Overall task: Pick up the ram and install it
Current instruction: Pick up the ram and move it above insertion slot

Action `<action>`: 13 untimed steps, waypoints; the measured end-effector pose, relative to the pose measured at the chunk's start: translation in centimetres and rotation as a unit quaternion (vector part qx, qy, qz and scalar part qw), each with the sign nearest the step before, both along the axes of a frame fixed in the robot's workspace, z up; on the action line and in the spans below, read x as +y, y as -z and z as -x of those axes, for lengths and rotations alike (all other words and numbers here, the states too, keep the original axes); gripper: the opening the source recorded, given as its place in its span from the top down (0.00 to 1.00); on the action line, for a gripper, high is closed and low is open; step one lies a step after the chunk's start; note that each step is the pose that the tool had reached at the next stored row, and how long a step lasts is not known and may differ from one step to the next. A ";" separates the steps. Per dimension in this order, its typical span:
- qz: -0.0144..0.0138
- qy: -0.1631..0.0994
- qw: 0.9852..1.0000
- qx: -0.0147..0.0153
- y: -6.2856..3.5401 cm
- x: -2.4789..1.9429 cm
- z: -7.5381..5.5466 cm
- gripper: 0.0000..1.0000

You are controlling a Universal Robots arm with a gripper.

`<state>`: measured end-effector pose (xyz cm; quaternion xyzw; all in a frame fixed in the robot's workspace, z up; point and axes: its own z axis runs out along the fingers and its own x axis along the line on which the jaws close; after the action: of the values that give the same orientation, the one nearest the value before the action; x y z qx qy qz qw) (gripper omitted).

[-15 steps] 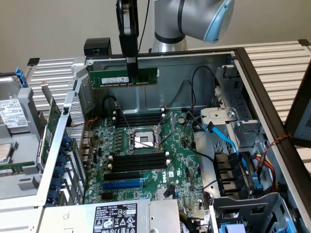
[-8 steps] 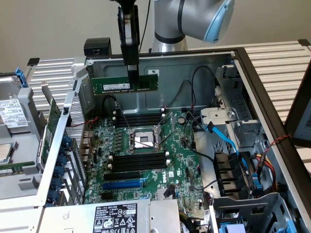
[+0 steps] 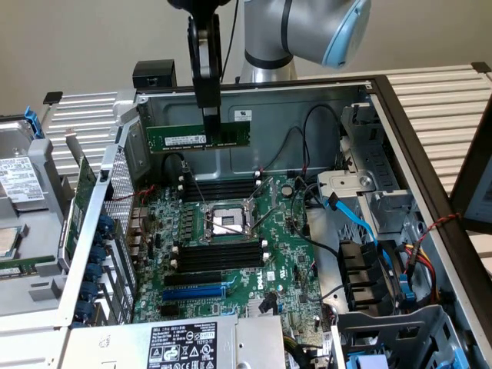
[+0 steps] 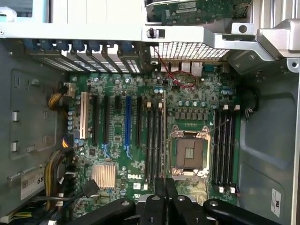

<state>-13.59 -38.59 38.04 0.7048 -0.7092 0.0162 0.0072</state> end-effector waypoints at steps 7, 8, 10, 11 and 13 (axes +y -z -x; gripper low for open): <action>-0.013 0.003 1.000 -0.001 0.54 0.18 -0.1 0.88; -0.015 0.004 1.000 -0.001 0.65 0.19 -0.2 0.88; -0.016 0.006 1.000 -0.001 0.97 0.18 -0.3 0.88; -0.016 0.007 1.000 -0.001 1.12 0.18 -0.4 0.88; -0.015 0.010 1.000 -0.001 1.33 0.19 -0.4 0.88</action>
<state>-13.15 -38.40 36.72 0.6976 -0.7165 0.0062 -0.0038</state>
